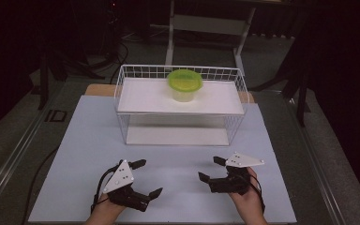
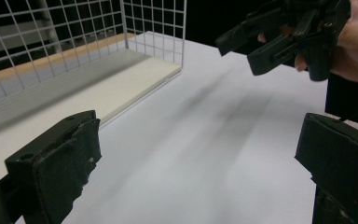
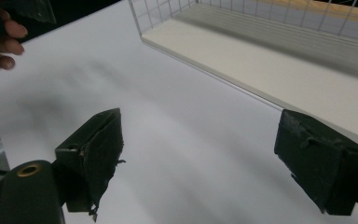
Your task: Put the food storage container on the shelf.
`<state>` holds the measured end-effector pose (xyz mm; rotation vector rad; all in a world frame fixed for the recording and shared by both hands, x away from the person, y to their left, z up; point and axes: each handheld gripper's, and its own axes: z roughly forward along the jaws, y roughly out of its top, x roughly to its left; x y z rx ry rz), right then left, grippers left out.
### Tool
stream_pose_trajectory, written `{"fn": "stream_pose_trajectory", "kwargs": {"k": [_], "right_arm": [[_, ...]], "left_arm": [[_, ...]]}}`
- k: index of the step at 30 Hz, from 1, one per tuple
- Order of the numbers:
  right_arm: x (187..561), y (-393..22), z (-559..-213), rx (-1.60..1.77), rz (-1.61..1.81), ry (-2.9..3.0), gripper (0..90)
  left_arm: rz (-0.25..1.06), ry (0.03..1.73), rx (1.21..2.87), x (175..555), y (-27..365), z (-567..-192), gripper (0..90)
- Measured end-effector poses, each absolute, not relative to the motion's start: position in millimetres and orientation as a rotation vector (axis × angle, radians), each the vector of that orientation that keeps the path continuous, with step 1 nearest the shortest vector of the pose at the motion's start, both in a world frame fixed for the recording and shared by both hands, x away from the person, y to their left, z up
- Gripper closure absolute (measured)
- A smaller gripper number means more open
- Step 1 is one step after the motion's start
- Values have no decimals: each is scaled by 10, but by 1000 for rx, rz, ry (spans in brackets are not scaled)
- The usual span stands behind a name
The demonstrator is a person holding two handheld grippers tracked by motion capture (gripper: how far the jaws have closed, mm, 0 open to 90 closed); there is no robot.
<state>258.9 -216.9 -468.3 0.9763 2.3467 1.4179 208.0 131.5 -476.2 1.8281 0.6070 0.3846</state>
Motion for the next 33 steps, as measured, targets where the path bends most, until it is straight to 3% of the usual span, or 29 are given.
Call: {"fn": "stream_pose_trajectory", "kwargs": {"k": [16,33], "right_arm": [[2506,-2338,-4974,975,1361,2369,152],[2527,-2400,-4953,886,1467,2290,152]], "left_arm": [[368,658,1813,2091,1475,-4907,4],[388,619,1821,2077,1479,-4923,4]]}}
